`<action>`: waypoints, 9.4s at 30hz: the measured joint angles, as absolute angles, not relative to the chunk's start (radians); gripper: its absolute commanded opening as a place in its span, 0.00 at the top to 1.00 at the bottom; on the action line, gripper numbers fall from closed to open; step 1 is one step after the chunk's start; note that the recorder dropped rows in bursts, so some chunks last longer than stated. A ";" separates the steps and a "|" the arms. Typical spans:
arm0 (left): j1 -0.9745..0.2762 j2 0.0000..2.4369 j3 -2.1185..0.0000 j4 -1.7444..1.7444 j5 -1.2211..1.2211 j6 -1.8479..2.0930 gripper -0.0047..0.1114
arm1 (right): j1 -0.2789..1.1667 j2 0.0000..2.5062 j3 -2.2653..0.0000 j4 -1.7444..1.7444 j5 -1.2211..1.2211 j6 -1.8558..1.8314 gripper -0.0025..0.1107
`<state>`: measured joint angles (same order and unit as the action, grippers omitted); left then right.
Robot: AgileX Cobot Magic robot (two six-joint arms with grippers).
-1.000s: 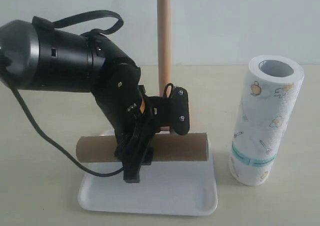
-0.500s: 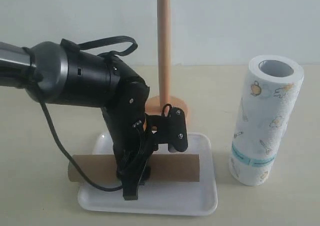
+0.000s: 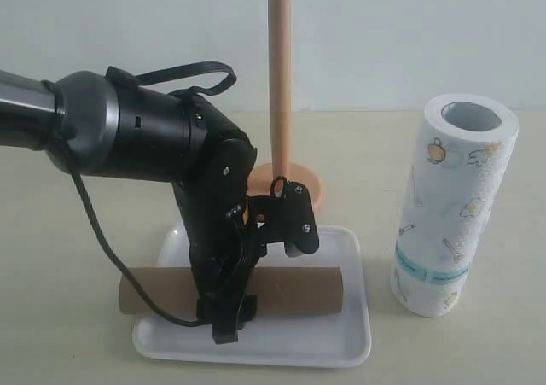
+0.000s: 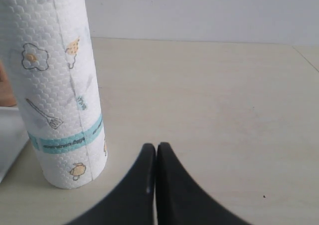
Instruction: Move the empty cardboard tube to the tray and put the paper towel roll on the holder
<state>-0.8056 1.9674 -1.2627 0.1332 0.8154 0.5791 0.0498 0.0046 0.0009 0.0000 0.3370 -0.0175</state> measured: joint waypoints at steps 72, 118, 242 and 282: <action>-0.384 0.646 -0.481 0.068 0.142 -0.009 0.92 | 0.050 0.005 0.001 0.000 0.337 -0.018 0.98; -0.031 0.004 -0.004 0.097 0.312 -0.080 0.92 | 0.050 0.005 0.001 0.000 0.339 -0.018 0.98; -0.031 0.004 -0.004 0.022 0.314 0.047 0.92 | 0.499 1.033 0.000 0.174 -0.722 -0.033 0.19; -0.031 0.004 -0.004 0.022 0.314 0.047 0.92 | 0.499 1.533 -0.209 0.201 -1.109 -0.125 0.14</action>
<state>-0.0310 0.0038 -0.0037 0.0223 0.3140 0.0471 0.4994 1.5331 -0.2092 0.2009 -1.1091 -0.1252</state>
